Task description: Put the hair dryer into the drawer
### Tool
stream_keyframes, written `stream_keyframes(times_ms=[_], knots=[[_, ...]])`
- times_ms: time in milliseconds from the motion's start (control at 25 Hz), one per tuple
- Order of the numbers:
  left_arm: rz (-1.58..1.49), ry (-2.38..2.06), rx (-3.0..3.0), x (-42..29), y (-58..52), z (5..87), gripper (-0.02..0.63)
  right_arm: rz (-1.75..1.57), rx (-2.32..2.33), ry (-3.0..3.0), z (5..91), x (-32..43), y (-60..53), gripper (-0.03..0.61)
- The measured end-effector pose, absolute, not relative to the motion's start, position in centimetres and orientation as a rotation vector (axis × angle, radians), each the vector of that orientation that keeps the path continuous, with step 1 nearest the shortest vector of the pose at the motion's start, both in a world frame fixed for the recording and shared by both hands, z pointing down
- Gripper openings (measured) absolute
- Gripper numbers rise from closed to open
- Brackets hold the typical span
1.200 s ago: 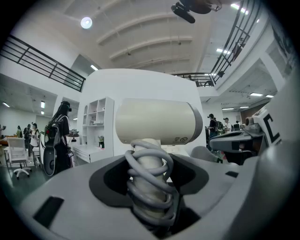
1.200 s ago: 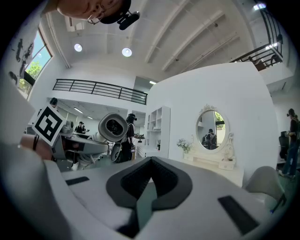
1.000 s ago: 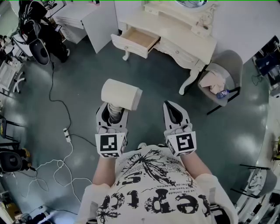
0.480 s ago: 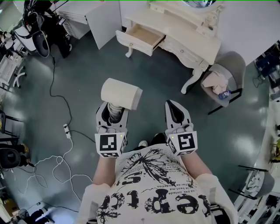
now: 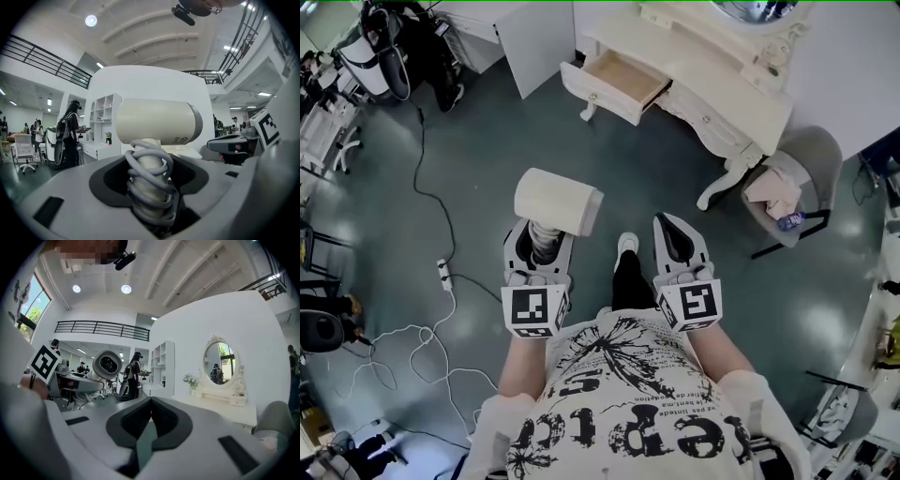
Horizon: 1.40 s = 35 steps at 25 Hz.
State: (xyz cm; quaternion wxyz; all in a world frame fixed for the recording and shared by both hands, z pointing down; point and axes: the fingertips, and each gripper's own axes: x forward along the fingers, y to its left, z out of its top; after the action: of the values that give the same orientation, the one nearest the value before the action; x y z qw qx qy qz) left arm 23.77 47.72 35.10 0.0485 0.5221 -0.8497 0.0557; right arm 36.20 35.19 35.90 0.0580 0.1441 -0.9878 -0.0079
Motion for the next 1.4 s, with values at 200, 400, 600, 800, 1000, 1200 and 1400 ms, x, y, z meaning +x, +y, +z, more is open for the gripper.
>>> stream_keyframes(times_ms=[200,400,600,800,1000,1200,1400], knots=[[0.173,-2.608,1.56,19.5,43.1,35.2,0.252,-0.022,0.411,-3.012,36.0,31.8,30.0,0.017],[0.177,-2.614,1.548,14.0,35.8,34.7,0.252,-0.036,0.409,-3.038,34.8,26.3,22.3,0.017],[0.178,-2.618,1.543,9.3,27.7,34.3,0.252,-0.054,0.399,-3.038,34.3,21.6,14.1,0.017],[0.175,-2.63,1.545,5.0,20.6,33.7,0.252,-0.035,0.424,-3.043,34.0,17.4,6.9,0.017],[0.193,-2.619,1.563,2.4,15.8,33.8,0.252,-0.025,0.407,-3.041,34.1,14.2,2.7,0.017],[0.179,-2.581,1.613,-1.1,11.8,34.2,0.252,-0.016,0.436,-3.021,34.9,11.2,-0.4,0.017],[0.197,-2.528,1.709,-5.4,7.6,34.9,0.252,-0.001,0.538,-2.992,35.9,7.6,-3.6,0.017]])
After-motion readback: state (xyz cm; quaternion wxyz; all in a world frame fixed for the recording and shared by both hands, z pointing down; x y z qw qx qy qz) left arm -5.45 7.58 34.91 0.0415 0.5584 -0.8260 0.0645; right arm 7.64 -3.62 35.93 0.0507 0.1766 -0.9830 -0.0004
